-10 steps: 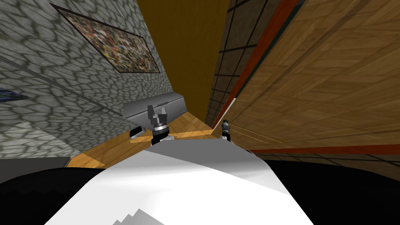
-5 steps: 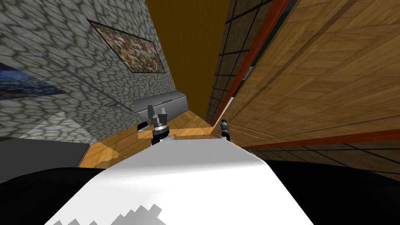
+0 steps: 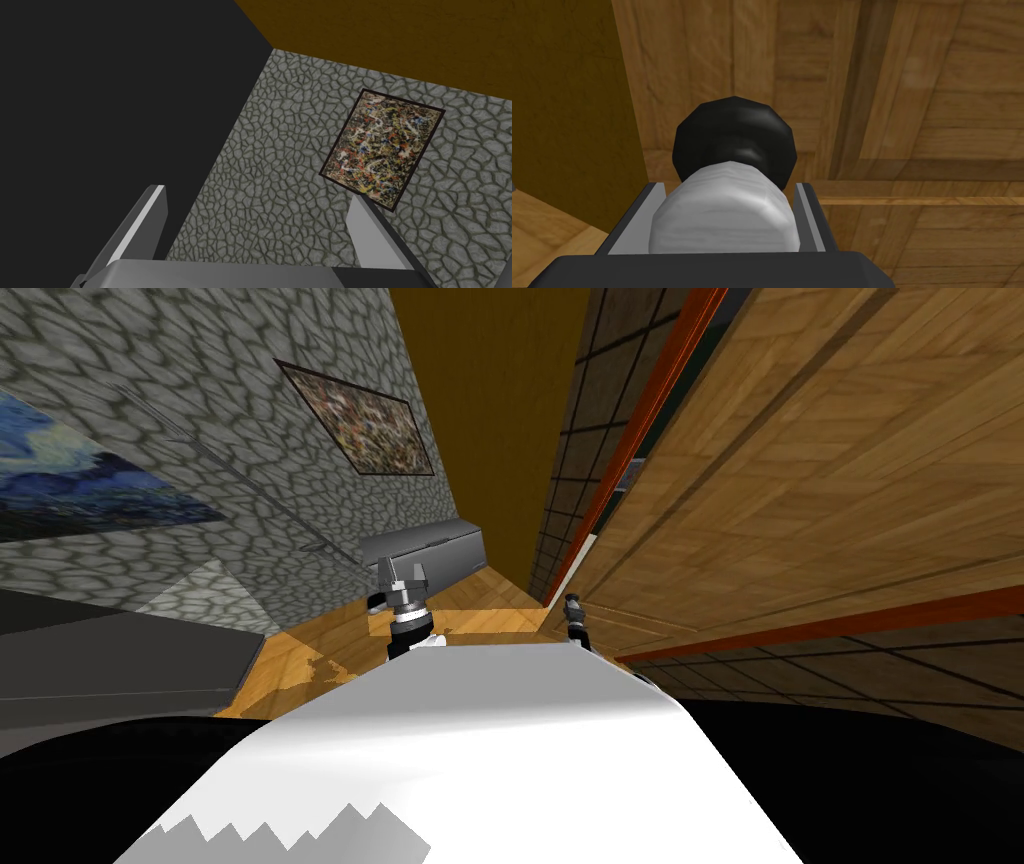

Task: Pull the door open

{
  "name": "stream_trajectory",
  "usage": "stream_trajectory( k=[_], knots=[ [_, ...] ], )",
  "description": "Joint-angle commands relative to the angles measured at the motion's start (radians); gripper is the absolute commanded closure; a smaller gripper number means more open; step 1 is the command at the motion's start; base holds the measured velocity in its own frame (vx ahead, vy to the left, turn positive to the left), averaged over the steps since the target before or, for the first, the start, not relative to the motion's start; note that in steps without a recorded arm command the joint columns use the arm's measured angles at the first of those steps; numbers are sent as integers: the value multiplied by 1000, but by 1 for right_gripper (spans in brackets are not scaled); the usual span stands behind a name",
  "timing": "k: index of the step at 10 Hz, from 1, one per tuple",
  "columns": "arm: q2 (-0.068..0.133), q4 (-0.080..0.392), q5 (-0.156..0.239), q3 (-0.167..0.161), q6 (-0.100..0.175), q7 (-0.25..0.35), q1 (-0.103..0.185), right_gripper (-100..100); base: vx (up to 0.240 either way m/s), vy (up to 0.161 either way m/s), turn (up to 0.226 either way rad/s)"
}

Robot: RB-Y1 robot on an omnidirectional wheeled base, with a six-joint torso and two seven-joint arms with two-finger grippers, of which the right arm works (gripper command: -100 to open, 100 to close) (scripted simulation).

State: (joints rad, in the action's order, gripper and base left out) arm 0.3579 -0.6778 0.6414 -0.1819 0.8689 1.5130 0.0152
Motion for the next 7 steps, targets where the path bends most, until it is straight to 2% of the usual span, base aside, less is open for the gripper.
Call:
stream_trajectory(
  k=[1,4,5,7],
  knots=[
    [11,-11,-15,-31,4,27,-10,100,-240,-53,87],
    [33,-26,-36,-71,12,64,-24,100,-243,-51,89],
    [27,-21,-31,-63,8,54,-19,100,-97,-18,28],
    [47,-26,-49,-96,24,87,-34,100,-185,-10,88]
  ],
)
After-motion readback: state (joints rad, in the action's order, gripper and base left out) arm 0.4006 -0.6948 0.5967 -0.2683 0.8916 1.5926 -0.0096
